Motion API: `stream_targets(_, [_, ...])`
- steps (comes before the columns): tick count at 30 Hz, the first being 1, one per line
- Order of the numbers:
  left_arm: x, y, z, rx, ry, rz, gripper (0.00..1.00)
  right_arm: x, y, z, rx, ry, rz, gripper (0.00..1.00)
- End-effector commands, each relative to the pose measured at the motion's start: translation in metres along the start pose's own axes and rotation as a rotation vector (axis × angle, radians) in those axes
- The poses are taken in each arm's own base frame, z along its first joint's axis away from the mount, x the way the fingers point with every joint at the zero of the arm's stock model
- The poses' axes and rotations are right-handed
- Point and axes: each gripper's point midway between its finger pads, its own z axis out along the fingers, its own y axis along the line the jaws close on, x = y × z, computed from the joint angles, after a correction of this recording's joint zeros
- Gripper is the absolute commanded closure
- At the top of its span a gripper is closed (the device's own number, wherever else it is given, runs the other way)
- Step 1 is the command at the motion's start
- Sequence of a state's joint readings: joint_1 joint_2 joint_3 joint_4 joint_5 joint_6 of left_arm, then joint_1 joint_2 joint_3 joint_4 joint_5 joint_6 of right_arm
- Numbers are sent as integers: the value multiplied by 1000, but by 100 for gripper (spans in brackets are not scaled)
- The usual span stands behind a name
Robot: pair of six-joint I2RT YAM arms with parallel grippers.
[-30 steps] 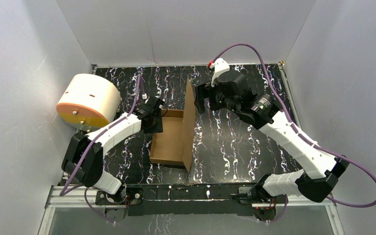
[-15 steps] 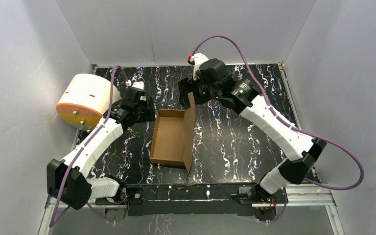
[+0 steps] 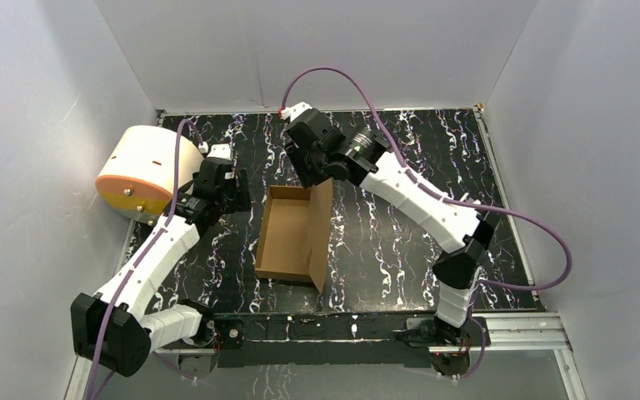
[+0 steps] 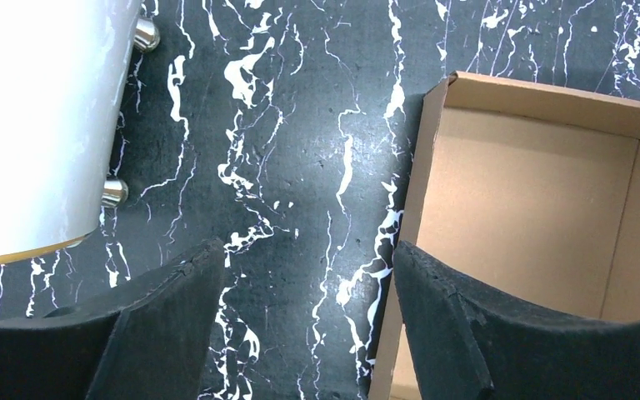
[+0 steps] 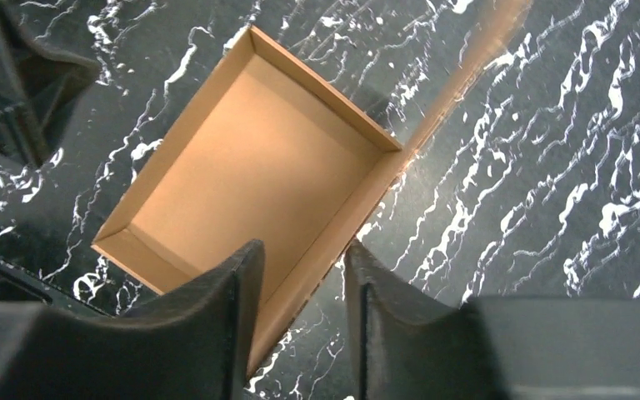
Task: Fold the paper box
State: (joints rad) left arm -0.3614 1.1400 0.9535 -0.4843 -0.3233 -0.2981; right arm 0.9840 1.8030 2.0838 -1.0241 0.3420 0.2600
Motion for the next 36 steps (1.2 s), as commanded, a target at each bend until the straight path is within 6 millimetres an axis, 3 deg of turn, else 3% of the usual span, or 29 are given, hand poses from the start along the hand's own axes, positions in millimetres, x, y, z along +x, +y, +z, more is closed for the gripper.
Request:
stream_targets(1, [-12,13,-10,-43,-73,-10,28,-5,-17,-12,88,11,-54,59])
stream_targets(7, [-17,22,-14,-77,-105,-19,28,-21,-20,-14,74,-22,-198,81])
stream_targets(12, [-20,25,-18,-77,-133,-28,28,-35,-16,-10,-23,-88,-381,91])
stream_targets(17, [-25,26,-21,-58,-159,-37,28,-45,-10,-1,-226,-142,-538,100])
stream_targets(21, [-28,21,-23,-14,-173,-38,27,-57,-5,9,-330,-196,-677,100])
stream_targets(29, [-32,14,-27,55,-200,-25,27,-52,13,26,-485,-247,-962,100])
stream_targets(31, [-33,12,-28,75,-208,-20,27,-59,15,29,-479,-272,-980,87])
stream_targets(36, [-34,8,-32,112,-224,-5,26,-76,10,27,-407,-326,-938,65])
